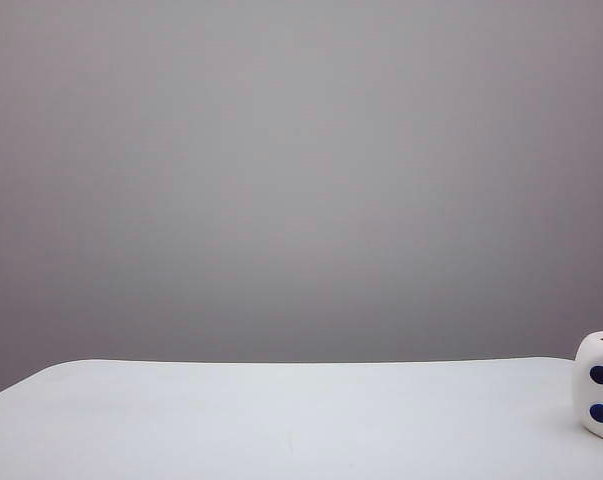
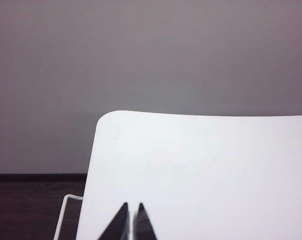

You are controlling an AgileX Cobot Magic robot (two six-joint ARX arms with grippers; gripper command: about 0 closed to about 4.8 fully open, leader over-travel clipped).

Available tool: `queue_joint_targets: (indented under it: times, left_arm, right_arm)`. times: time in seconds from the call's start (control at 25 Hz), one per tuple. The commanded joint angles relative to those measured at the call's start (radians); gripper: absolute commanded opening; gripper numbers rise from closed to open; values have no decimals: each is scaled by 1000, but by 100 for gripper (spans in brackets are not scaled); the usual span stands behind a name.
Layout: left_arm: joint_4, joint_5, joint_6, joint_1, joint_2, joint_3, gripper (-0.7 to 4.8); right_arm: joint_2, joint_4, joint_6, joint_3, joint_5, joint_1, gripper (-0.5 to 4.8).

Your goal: Pick up the dice on the table and roll the dice.

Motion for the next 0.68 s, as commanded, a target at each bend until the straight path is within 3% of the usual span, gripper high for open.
queue_joint_targets:
  times: [0.04, 0.32, 0.48, 0.68]
  left_arm:
    - [-5, 8, -4, 0, 0, 1, 21]
    - [-2, 42, -29, 0, 0, 2, 21]
    - [92, 170, -140, -5, 0, 4, -6]
    - [111, 172, -159, -5, 1, 29, -6]
  right_arm:
    - [-1, 10, 0, -6, 2, 1, -1]
    - [-1, 16, 8, -6, -2, 1, -1]
    - [0, 138, 146, -3, 1, 2, -1]
    - [2, 166, 166, 20, 5, 1, -2]
